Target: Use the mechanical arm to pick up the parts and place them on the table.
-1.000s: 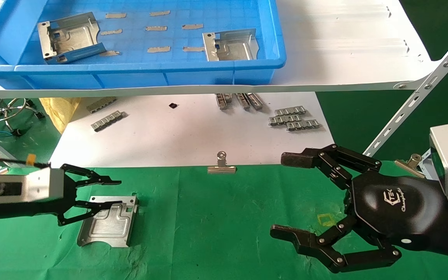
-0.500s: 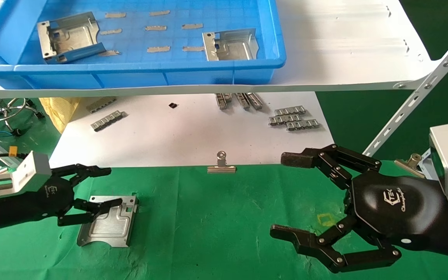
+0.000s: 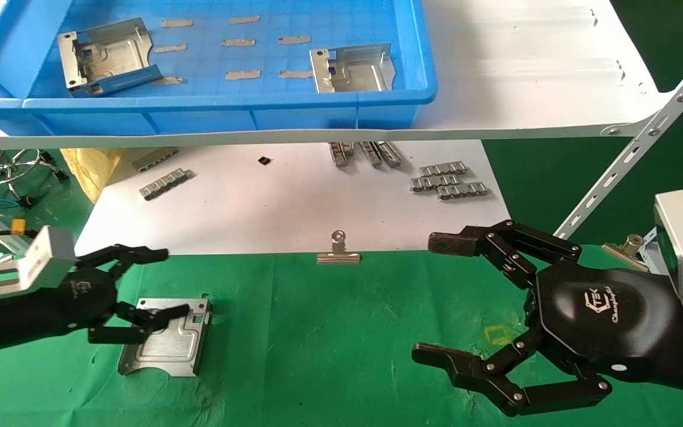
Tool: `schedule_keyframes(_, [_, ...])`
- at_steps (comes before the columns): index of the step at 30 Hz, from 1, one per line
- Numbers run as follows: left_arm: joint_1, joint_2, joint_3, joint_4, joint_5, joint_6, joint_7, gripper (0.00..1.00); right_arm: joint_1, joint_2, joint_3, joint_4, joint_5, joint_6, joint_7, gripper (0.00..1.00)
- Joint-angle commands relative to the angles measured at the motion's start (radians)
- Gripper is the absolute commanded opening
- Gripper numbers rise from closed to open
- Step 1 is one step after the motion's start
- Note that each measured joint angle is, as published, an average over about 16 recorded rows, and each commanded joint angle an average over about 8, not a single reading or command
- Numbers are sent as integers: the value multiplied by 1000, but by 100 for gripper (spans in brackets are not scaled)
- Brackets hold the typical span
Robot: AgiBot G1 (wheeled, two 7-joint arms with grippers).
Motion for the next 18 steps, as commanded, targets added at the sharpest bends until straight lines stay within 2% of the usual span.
schedule_keyframes(1, [16, -7, -16, -42, -8, -3, -25, 100, 0, 0, 0, 0, 0, 0, 0, 100])
schedule_keyframes(18, [156, -68, -152, -405, -80, -31, -241, 100, 0, 0, 0, 0, 0, 0, 0, 100])
